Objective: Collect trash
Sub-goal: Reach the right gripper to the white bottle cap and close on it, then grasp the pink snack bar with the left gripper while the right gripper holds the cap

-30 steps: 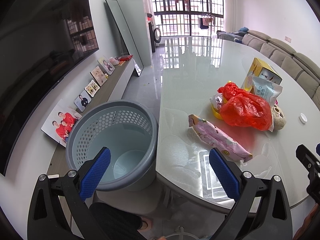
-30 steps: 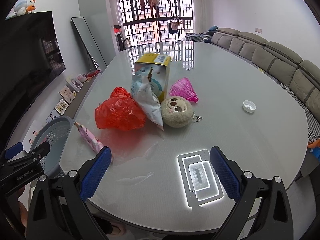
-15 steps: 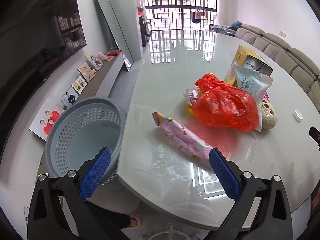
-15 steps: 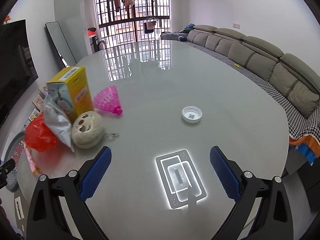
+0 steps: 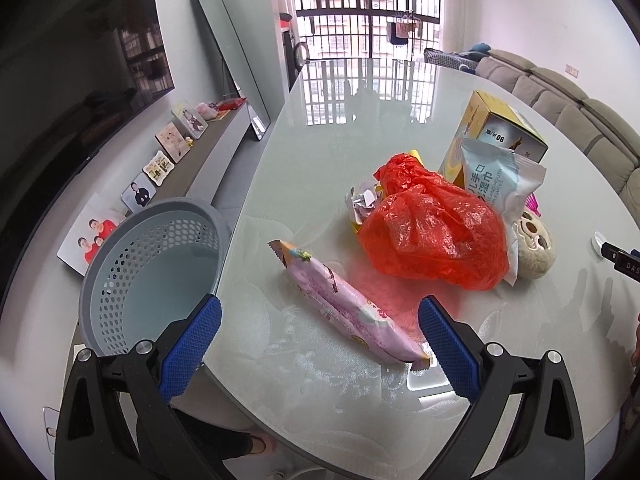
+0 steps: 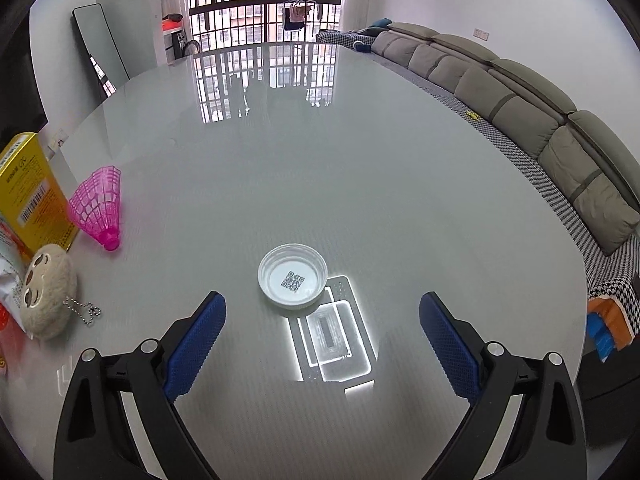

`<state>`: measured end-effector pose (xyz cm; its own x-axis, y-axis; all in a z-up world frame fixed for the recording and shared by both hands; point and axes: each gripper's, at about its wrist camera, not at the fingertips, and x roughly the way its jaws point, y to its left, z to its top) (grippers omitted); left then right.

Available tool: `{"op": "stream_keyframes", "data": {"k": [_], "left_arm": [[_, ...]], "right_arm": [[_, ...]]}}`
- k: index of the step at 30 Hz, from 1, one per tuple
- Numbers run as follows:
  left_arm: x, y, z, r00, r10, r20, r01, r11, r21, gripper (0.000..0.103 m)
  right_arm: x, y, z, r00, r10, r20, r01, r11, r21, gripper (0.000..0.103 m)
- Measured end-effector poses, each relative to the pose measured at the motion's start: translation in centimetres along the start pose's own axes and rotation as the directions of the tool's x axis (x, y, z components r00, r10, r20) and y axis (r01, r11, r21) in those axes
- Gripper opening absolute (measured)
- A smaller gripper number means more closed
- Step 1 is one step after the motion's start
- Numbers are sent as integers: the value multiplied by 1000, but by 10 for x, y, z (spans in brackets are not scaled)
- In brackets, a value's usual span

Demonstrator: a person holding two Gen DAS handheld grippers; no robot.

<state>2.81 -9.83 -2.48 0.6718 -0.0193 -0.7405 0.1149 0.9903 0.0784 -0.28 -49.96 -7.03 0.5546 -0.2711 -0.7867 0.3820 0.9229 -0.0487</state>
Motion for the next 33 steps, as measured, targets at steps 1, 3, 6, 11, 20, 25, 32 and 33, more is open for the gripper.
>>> {"op": "stream_keyframes", "data": {"k": [1,3,6,11,20,25,32,33], "left_arm": [[0,-1,1,1000,4,0,-4,1000,-2,97],[0,-2,3,1000,3,3,-3,1000,-8,97],[1,-2,6,1000,-7,2,7,1000,-18,97],[3,-3,8,1000,-7,-1,7,1000,-19,97],[3,0,6,1000,-1,6,1,1000,-20,97],[2,4,5,1000,-3,5,3,1000,-30,97],[-4,20,7,1000,-5,17,6,998,-57,97],[-5,21,8,1000,-3,20,4,998,-61,97]], "right_arm": [[3,-1,1,1000,-2,-2,2,1000,-4,94],[10,-4,4,1000,0,-2,0,1000,-7,94],[16,-7,5,1000,-4,-3,4,1000,-9,85],[24,-6,6,1000,5,-22,-6,999,-36,74],[20,1,2,998,49,-25,-51,997,-65,39],[4,10,-4,997,71,-4,-71,996,-56,39],[-44,48,-30,990,132,45,-128,989,-74,39],[-49,54,-35,988,143,48,-139,987,-80,39]]}}
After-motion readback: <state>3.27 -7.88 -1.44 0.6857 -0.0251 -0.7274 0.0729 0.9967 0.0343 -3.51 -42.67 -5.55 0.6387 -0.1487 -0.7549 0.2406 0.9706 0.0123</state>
